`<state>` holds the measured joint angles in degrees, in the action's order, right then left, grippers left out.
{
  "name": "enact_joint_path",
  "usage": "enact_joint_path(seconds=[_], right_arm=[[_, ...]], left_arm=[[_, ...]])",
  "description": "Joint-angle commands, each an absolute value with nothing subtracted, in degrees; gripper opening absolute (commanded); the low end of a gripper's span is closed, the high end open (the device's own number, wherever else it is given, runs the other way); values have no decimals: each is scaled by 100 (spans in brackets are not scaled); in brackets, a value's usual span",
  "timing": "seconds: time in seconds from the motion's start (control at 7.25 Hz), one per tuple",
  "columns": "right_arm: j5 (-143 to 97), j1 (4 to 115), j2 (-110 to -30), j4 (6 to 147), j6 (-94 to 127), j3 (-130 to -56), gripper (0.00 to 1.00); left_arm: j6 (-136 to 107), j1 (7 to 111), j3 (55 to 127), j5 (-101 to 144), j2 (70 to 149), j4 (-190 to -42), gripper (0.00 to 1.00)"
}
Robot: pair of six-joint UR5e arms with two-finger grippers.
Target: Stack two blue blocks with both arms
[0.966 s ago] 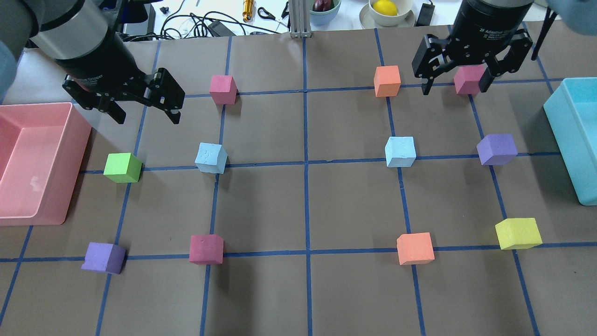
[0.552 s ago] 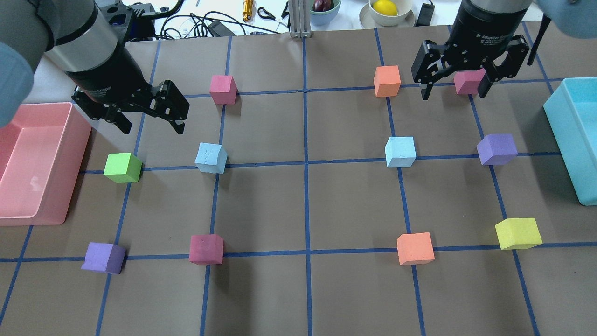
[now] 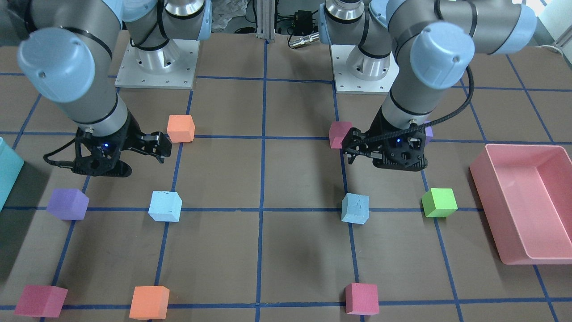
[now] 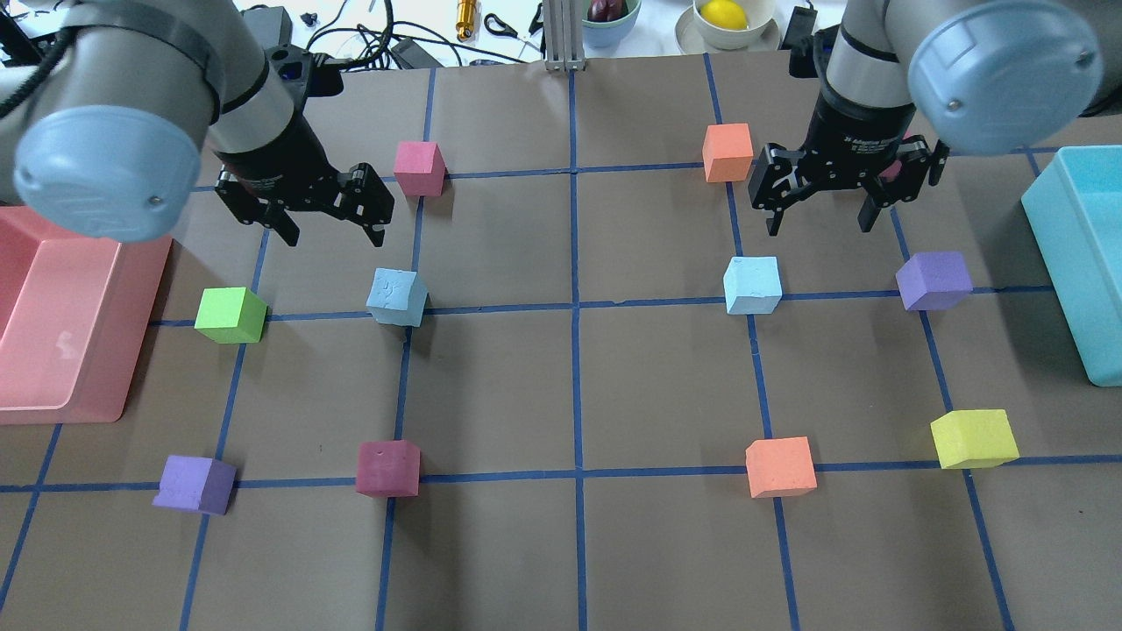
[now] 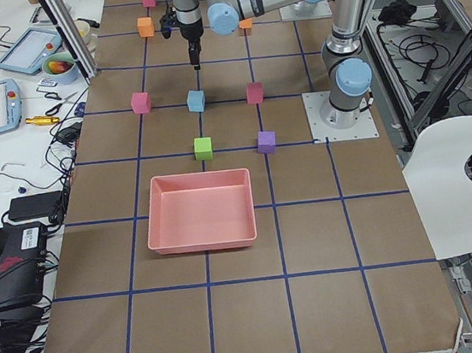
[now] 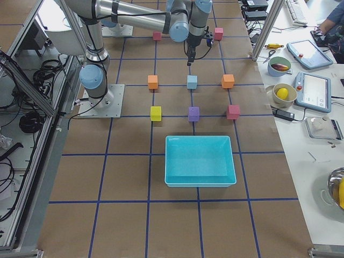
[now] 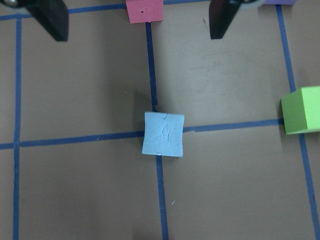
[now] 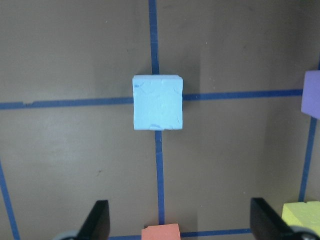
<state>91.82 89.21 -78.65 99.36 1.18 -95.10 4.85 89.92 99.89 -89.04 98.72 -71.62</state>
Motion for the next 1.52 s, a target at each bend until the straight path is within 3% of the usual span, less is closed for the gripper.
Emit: enact_joint_path(seconds=[0.0, 1.1, 1.24, 1.38], right_arm=[[9167, 8921, -7385, 10851, 132, -10026, 100], [9123, 8921, -6469, 11810, -140, -10186, 100], [9132, 8921, -6460, 11873, -149, -10178, 82], [9149, 8921, -6460, 11952, -184, -10178, 15]], left_arm=[[693, 8974, 10571, -8982, 10291, -5998, 100], [686, 8974, 10758, -9044, 11188, -5379, 100], [607, 8974, 10758, -9035, 11232, -5370, 100], [606, 8974, 10758, -9026, 11276, -5361, 100]])
